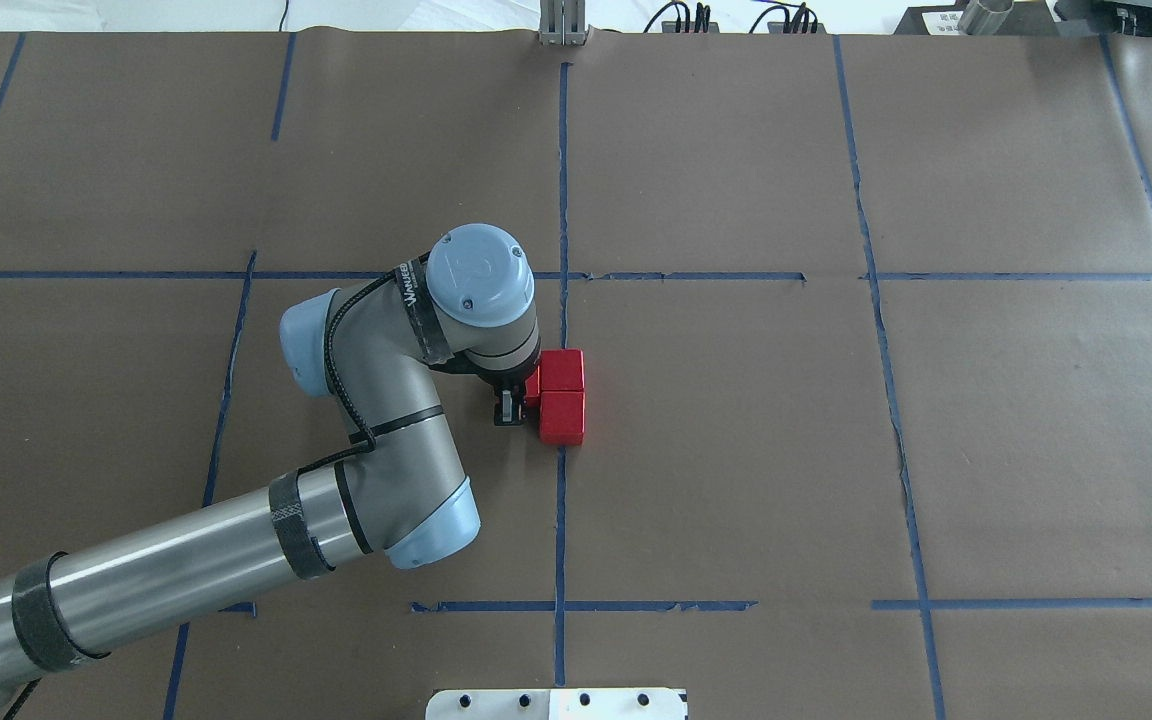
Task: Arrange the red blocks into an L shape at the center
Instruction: 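Place the cube beside the farther cube of the pair and release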
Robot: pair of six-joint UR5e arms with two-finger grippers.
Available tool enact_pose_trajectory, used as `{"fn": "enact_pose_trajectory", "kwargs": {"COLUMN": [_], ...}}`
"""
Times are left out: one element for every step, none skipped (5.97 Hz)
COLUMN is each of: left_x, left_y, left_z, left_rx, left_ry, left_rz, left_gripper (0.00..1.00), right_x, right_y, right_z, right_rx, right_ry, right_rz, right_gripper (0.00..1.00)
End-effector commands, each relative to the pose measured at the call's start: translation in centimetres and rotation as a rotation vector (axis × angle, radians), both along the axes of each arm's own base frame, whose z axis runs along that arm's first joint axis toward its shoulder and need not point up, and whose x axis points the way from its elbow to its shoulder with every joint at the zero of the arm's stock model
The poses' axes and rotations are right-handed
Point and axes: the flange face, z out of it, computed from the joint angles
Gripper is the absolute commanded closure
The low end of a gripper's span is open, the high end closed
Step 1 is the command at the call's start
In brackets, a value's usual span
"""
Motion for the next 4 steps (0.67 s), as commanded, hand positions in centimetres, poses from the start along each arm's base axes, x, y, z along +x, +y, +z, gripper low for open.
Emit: {"fn": "enact_pose_trajectory", "kwargs": {"left_x": [-0.03,-0.10,-0.13,-0.33], "left_y": [-0.10,-0.20,-0.18,-0.32], "left_z": [0.02,-0.10,-0.11,-0.20], "left_rx": [0.008,0.017,0.029,0.038], "left_ry": [0.004,0.005,0.001,0.000], "left_rz": [0.004,0.011,0.023,0.031], "left_gripper": [0.60,0.41,0.00,0.00], "right_x": [0.00,0.00,0.00,0.00], "right_y": [0.04,-0.04,-0.04,-0.04], "right_z": [0.03,-0.03,-0.03,-0.03], "right_rx": [-0.001,0.001,0.000,0.000], "right_ry": [0.000,0.000,0.000,0.000], "right_rz": [0.000,0.000,0.001,0.001], "right_gripper": [0.00,0.00,0.00,0.00]}}
